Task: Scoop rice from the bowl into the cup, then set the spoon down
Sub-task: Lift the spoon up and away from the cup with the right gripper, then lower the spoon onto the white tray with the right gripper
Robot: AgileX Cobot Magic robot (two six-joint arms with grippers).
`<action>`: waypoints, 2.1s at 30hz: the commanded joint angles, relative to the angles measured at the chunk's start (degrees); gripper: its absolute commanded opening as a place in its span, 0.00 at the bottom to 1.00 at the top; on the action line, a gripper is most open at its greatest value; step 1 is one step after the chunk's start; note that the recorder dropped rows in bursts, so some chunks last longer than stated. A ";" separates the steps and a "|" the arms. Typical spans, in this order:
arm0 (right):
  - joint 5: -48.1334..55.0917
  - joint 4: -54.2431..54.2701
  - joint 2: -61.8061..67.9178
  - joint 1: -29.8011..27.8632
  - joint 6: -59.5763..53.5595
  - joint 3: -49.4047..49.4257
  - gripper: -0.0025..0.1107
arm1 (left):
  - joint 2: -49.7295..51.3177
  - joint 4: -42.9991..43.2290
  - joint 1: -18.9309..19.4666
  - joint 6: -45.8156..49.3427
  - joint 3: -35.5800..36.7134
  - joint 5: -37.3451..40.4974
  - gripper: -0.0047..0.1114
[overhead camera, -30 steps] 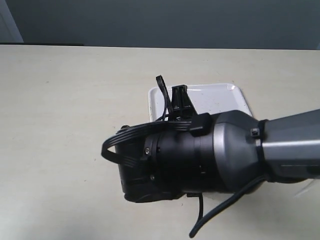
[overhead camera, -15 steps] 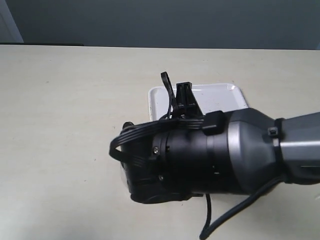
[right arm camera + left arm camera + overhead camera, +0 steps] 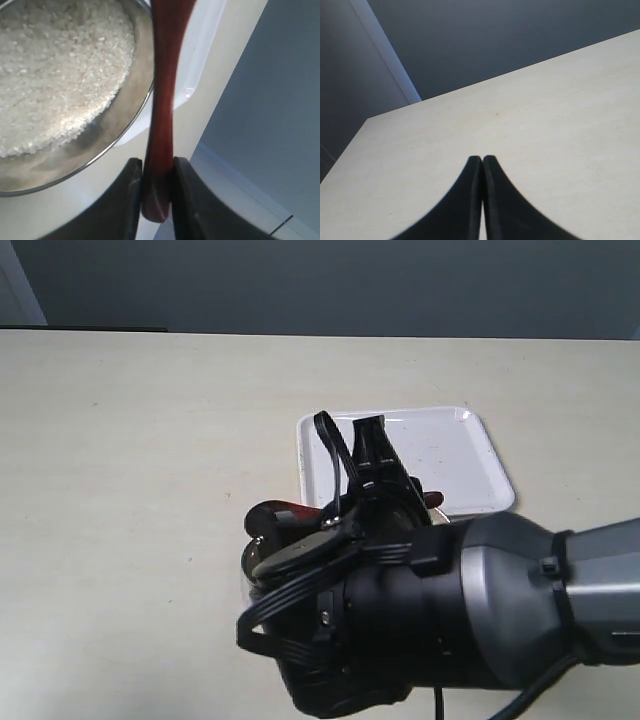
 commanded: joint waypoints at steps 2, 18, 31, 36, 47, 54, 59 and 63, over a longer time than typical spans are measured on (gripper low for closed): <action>0.05 -3.41 -0.87 0.11 3.11 2.67 0.01 | -0.29 -0.12 -0.67 -0.41 -0.14 -0.71 0.04; 0.05 -2.40 -3.99 -0.47 6.19 0.83 0.01 | -0.29 -0.12 -0.67 -0.41 -0.14 -0.71 0.04; -13.40 19.58 -8.63 -26.40 -7.16 -11.95 0.01 | -0.29 -0.12 -0.67 -0.41 -0.14 -0.71 0.04; -19.57 31.19 -6.83 -37.17 -13.65 -17.48 0.01 | -0.29 -0.12 -0.67 -0.41 -0.14 -0.71 0.04; -4.78 55.01 6.78 -50.23 -26.17 -33.40 0.01 | -0.29 -0.12 -0.67 -0.41 -0.14 -0.71 0.04; 0.05 54.87 19.70 -50.23 -26.53 -45.04 0.02 | -0.29 -0.12 -0.67 -0.41 -0.14 -0.71 0.04; 0.05 56.52 25.35 -50.23 -26.53 -49.83 0.02 | -0.29 -0.12 -0.67 -0.41 -0.14 -0.71 0.04; 0.05 56.34 28.01 -50.23 -26.53 -49.98 0.02 | -0.29 -0.12 -0.67 -0.41 -0.14 -0.71 0.04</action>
